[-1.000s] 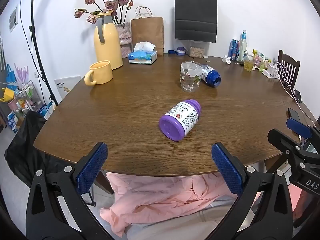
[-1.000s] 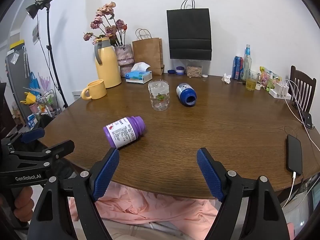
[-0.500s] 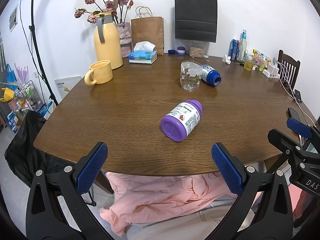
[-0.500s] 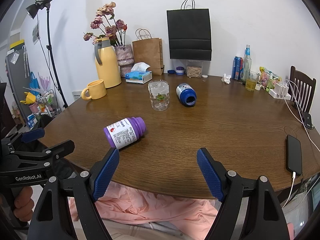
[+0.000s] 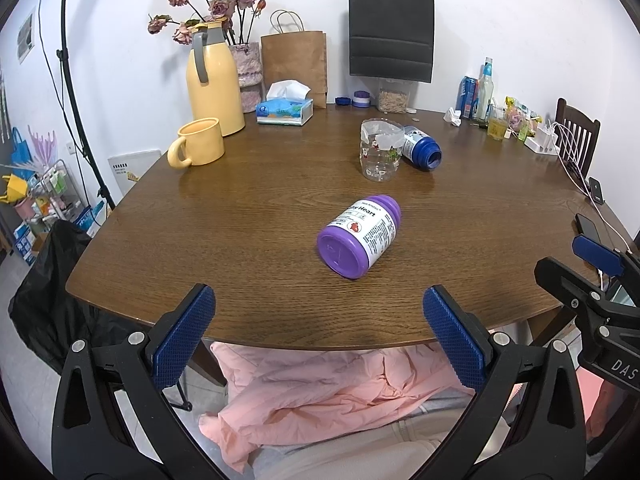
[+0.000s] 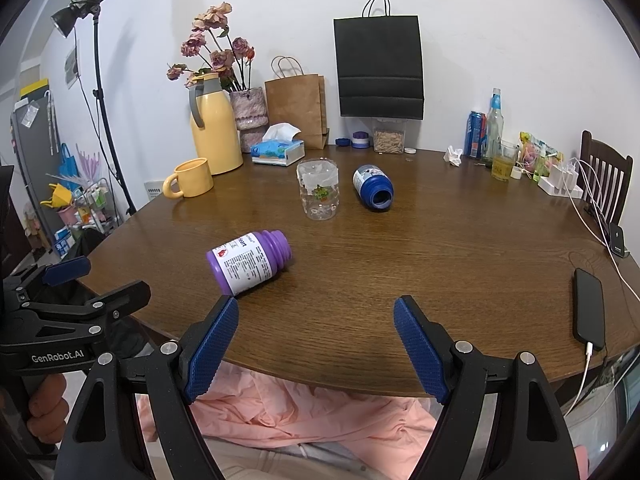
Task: Flip cup upright
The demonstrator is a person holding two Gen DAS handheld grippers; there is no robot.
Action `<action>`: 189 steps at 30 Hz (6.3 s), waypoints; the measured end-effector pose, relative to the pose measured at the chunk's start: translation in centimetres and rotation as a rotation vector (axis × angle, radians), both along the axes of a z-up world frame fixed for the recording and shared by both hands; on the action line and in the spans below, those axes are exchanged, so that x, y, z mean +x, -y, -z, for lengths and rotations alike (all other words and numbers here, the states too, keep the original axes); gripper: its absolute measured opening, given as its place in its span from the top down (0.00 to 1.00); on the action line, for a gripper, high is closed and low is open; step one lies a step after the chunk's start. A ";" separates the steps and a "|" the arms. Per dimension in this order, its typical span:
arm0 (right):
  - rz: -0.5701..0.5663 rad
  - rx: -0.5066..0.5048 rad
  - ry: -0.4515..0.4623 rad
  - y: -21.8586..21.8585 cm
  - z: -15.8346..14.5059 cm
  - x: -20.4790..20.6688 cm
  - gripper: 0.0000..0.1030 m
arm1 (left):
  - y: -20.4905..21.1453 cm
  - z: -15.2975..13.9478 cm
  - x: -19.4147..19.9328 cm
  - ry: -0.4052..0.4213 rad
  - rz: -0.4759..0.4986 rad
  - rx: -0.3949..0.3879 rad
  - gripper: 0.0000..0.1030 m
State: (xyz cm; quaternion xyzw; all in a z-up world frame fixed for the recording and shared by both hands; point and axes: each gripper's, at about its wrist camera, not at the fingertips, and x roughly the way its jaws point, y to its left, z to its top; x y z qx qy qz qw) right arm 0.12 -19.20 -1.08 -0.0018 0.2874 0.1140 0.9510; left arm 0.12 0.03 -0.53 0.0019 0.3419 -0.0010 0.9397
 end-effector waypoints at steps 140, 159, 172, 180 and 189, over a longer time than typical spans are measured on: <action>-0.151 0.926 -0.316 13.2 6.7 26.5 0.28 | 13.5 1.0 23.4 0.044 0.936 0.023 0.41; -0.102 0.488 -0.237 9.4 5.6 24.8 0.32 | 14.4 5.3 24.6 -0.092 0.919 -0.023 0.42; -0.093 0.406 -0.118 9.0 0.8 26.1 0.34 | 17.2 0.0 26.3 0.013 1.001 0.037 0.41; -0.055 0.227 -0.022 8.5 -3.0 28.5 0.34 | 19.9 -1.4 29.1 0.065 1.036 0.132 0.21; -0.028 0.164 -0.038 8.8 -2.6 30.4 0.34 | 18.9 -0.7 32.1 0.082 0.998 0.057 0.09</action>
